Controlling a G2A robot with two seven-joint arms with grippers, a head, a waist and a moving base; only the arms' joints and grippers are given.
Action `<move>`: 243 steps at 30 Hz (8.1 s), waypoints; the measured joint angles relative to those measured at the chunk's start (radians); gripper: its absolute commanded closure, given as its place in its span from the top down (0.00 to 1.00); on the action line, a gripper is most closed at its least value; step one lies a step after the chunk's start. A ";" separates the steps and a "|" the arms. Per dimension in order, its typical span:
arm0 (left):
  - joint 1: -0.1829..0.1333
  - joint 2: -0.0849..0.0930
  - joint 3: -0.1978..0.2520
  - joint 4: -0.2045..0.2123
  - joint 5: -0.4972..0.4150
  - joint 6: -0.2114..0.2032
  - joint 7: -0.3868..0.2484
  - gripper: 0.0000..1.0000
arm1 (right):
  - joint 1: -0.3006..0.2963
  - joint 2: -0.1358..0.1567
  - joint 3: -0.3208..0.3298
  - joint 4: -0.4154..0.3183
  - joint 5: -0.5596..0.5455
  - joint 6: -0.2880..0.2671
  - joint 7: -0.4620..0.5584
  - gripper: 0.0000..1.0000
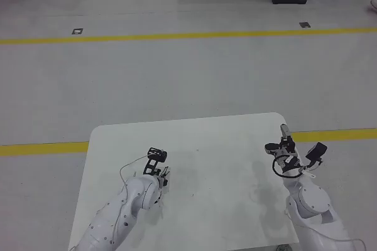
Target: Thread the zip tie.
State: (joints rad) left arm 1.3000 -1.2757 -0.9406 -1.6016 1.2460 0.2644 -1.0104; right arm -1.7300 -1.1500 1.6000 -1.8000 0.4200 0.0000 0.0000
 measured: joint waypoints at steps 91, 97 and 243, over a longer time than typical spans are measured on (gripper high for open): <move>0.111 0.020 -0.112 -0.331 -0.094 -0.020 -0.054 0.00 | 0.000 0.000 0.000 0.000 0.000 0.000 0.000 1.00; 0.096 0.022 -0.189 -0.297 -0.402 -0.121 -0.134 0.00 | 0.017 0.004 0.009 0.017 -0.078 -0.135 0.100 1.00; -0.194 0.233 0.035 0.043 -1.726 -0.125 -0.320 0.00 | 0.440 -0.058 -0.362 0.357 -0.086 -0.340 1.378 0.17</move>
State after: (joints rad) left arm 1.1056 -1.0430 -0.9059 -1.5589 -0.4795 0.1399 -1.3303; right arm -1.2898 -1.2079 1.2384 -1.4427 0.3340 -0.3400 1.3783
